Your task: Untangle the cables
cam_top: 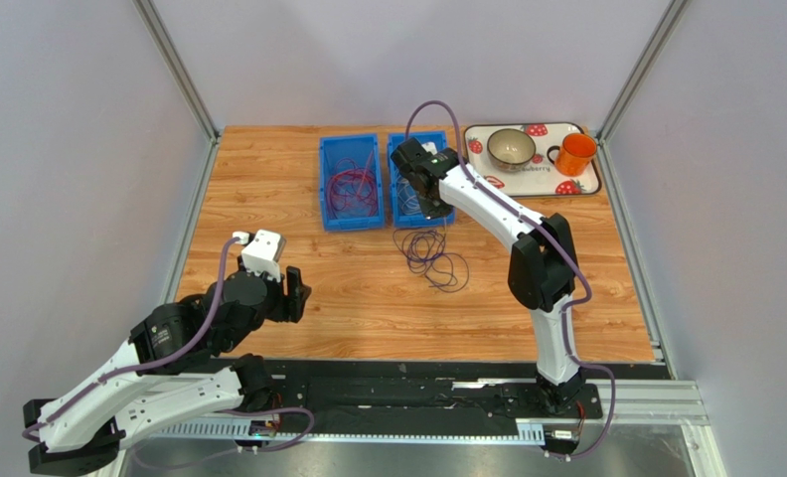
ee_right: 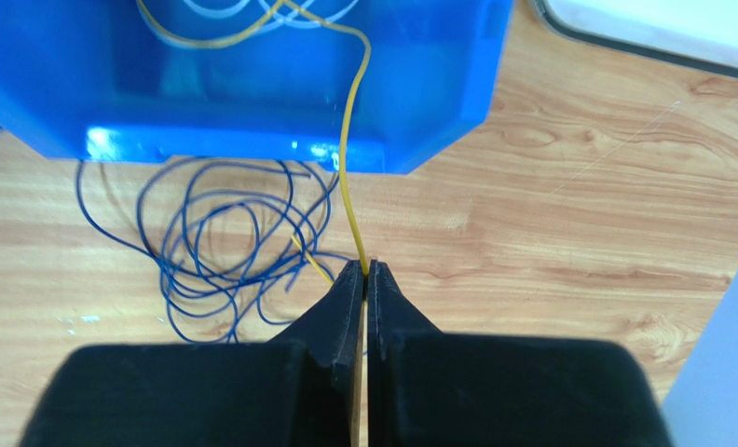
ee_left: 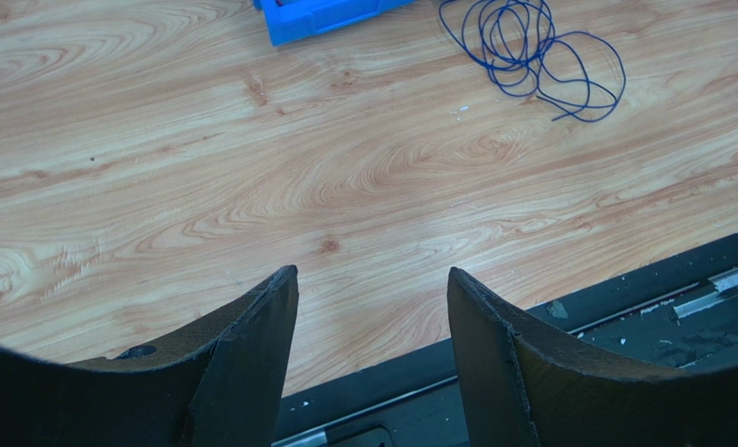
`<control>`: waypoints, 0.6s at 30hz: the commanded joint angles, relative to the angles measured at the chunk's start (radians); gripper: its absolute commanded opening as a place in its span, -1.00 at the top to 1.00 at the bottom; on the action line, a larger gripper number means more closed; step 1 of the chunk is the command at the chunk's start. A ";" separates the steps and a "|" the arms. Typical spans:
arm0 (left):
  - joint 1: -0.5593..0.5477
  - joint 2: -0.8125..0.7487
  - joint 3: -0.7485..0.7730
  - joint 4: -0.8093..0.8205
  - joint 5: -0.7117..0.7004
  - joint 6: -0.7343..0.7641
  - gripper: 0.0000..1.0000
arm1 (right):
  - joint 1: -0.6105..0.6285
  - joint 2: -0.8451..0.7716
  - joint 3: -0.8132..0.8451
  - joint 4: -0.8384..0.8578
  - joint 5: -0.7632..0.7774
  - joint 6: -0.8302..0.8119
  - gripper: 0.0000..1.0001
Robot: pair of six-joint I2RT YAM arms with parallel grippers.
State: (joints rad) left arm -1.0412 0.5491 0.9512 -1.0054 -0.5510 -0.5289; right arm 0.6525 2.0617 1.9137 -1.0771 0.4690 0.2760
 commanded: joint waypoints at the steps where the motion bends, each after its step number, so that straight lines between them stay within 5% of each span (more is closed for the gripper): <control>1: -0.003 0.005 0.006 0.019 0.005 0.020 -0.37 | -0.010 0.051 0.056 -0.132 -0.091 -0.077 1.00; 5: -0.003 0.005 0.006 0.019 0.005 0.020 -0.37 | -0.011 0.058 -0.036 -0.104 -0.139 -0.077 1.00; 18: -0.003 0.008 0.006 0.019 0.006 0.020 -0.37 | -0.014 0.037 0.025 -0.182 -0.018 -0.110 1.00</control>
State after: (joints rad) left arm -1.0412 0.5510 0.9512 -1.0054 -0.5507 -0.5285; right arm 0.6426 2.1433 1.8771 -1.2072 0.4057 0.1955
